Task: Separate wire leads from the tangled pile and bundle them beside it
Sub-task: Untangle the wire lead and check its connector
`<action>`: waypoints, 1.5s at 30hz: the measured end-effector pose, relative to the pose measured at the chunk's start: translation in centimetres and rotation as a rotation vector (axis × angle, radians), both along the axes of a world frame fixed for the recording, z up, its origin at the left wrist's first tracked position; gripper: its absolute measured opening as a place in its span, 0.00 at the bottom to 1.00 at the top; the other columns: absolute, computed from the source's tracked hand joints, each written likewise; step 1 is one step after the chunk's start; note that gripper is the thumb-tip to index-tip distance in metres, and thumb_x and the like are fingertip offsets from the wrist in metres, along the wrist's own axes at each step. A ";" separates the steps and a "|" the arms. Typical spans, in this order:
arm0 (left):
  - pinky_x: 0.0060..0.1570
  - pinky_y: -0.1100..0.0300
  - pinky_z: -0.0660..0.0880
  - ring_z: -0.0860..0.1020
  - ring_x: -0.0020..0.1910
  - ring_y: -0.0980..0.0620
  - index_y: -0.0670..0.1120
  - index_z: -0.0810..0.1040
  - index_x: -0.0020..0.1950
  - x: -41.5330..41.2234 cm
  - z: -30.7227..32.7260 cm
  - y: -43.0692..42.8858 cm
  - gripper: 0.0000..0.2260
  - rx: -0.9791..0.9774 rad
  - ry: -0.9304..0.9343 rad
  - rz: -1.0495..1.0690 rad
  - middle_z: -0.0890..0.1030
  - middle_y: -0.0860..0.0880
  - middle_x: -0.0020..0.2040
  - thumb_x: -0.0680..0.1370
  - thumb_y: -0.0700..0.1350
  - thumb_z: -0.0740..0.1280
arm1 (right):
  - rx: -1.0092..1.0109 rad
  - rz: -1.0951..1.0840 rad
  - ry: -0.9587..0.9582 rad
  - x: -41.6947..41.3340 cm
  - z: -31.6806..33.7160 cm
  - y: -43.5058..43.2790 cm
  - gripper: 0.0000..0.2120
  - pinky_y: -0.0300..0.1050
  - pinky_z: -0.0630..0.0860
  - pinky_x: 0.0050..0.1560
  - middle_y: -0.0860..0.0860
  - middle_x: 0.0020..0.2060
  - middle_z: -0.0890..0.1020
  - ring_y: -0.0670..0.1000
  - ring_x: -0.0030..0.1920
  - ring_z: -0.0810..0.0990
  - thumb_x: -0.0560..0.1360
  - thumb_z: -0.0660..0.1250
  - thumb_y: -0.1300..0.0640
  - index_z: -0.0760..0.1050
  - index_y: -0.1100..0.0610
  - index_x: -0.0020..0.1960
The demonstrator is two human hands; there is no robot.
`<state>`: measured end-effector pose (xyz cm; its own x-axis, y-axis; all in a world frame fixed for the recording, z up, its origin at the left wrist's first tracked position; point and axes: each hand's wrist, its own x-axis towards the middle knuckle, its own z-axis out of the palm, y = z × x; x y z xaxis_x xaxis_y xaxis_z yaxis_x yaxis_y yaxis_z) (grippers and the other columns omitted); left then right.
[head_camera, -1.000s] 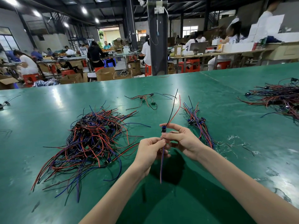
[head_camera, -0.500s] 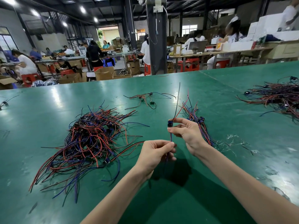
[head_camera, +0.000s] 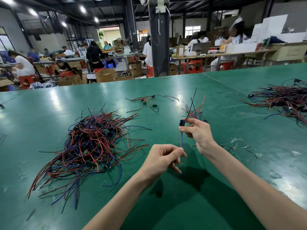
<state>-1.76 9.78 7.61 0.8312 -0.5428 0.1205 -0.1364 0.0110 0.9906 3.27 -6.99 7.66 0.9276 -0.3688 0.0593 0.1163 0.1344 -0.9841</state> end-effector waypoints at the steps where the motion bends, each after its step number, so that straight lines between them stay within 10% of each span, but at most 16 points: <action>1: 0.31 0.63 0.77 0.73 0.24 0.57 0.41 0.81 0.41 0.0 0.0 0.0 0.09 0.003 0.003 -0.017 0.75 0.52 0.28 0.79 0.39 0.64 | 0.003 -0.005 0.002 0.0 0.0 -0.1 0.13 0.32 0.67 0.28 0.45 0.24 0.79 0.44 0.27 0.72 0.66 0.73 0.72 0.80 0.55 0.42; 9: 0.47 0.54 0.80 0.80 0.31 0.54 0.43 0.80 0.46 -0.3 0.0 0.0 0.09 0.029 0.027 -0.107 0.78 0.53 0.32 0.80 0.37 0.61 | 0.060 -0.037 -0.011 0.0 0.1 -0.6 0.13 0.34 0.65 0.27 0.47 0.24 0.78 0.43 0.23 0.68 0.65 0.71 0.73 0.79 0.56 0.40; 16: 0.37 0.59 0.79 0.76 0.27 0.54 0.42 0.80 0.43 -0.3 0.3 0.1 0.10 0.024 0.078 -0.128 0.76 0.51 0.28 0.80 0.39 0.62 | 0.064 -0.046 -0.008 -0.1 0.3 -0.6 0.13 0.35 0.64 0.29 0.52 0.27 0.76 0.46 0.26 0.67 0.66 0.71 0.73 0.78 0.56 0.40; 24: 0.50 0.57 0.79 0.77 0.45 0.55 0.44 0.83 0.49 0.7 0.6 1.0 0.11 0.105 0.161 -0.239 0.81 0.47 0.46 0.74 0.50 0.68 | 0.232 0.049 0.052 -0.3 0.7 0.1 0.13 0.36 0.68 0.30 0.50 0.26 0.81 0.43 0.22 0.68 0.66 0.70 0.73 0.77 0.56 0.40; 32: 0.35 0.62 0.77 0.79 0.35 0.54 0.42 0.83 0.46 2.3 0.4 1.4 0.07 -0.121 0.323 0.167 0.84 0.46 0.40 0.77 0.41 0.66 | 0.217 0.223 0.095 -1.3 0.6 2.5 0.13 0.33 0.70 0.26 0.55 0.28 0.82 0.48 0.27 0.71 0.64 0.71 0.74 0.78 0.59 0.41; 45: 0.25 0.68 0.71 0.71 0.23 0.61 0.40 0.80 0.38 2.2 0.1 1.0 0.06 -0.119 0.381 0.213 0.80 0.50 0.28 0.75 0.36 0.68 | 0.069 0.240 0.067 -1.9 0.0 3.7 0.13 0.33 0.69 0.28 0.51 0.25 0.79 0.46 0.24 0.70 0.63 0.73 0.74 0.80 0.60 0.42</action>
<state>0.43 10.75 7.70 0.9199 -0.3558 -0.1647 0.2264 0.1391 0.9640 1.39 -3.27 7.69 0.9901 -0.1388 -0.0226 0.0082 0.2173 -0.9761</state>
